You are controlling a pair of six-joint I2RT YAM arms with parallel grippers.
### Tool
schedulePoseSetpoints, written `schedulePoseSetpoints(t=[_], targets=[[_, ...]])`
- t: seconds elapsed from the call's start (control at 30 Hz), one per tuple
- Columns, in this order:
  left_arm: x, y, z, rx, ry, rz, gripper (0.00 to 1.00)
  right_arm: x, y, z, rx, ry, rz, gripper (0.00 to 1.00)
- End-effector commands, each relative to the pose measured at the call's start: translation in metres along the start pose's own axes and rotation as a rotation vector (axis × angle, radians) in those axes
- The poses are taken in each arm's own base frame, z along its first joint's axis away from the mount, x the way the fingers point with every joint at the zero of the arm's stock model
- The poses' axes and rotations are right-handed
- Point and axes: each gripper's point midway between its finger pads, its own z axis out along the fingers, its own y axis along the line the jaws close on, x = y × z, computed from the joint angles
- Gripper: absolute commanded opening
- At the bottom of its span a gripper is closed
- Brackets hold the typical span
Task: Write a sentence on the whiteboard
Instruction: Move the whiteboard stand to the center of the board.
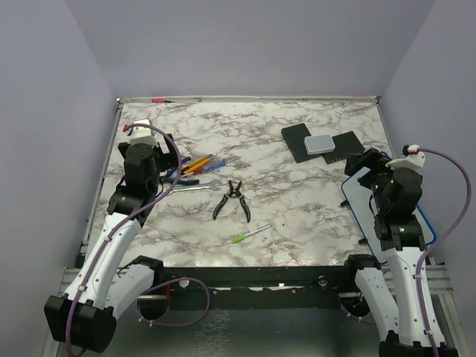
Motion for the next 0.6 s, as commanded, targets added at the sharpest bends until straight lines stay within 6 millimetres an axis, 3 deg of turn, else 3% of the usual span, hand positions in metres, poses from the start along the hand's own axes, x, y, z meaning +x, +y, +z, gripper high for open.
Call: schedulePoseSetpoints(t=[0.0,0.23,0.4,0.57], targets=[[0.001,0.001,0.000,0.000,-0.001,-0.025,0.99,0.015,0.000,0.001,-0.001,0.086,0.006,0.97],[0.006,0.005,-0.003,-0.024,0.002,-0.047,0.99,0.064,0.006,0.013,-0.037,0.291,0.083,0.82],[0.010,0.005,-0.003,-0.027,0.012,-0.032,0.99,0.087,-0.021,0.016,0.144,0.340,0.099,0.78],[0.014,0.001,-0.003,-0.012,0.021,-0.023,0.99,0.127,-0.039,0.018,0.340,0.407,0.087,0.68]])
